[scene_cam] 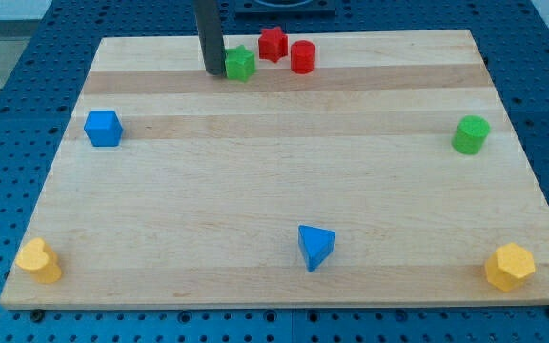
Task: Push the cube to the bottom left of green star
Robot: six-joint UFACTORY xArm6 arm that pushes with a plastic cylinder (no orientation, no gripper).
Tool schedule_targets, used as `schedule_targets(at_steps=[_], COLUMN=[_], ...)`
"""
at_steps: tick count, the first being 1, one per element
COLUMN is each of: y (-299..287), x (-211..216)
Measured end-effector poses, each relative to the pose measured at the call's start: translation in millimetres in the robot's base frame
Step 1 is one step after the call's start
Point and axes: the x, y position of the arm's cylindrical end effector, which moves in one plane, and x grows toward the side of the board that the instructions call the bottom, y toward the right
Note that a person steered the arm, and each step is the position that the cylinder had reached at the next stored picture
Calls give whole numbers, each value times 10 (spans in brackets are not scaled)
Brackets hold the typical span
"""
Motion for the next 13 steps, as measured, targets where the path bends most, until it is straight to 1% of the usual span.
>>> schedule_targets(at_steps=[2, 3, 4, 5, 6, 7, 8, 9, 10, 11, 12, 13], y=[-1180, -1664, -1814, -1838, -1723, -1545, -1240, -816, -782, -1089, -1132, -853], x=[-38, 475, 1198, 1632, 1499, 1204, 907, 650, 665, 959, 1288, 1348])
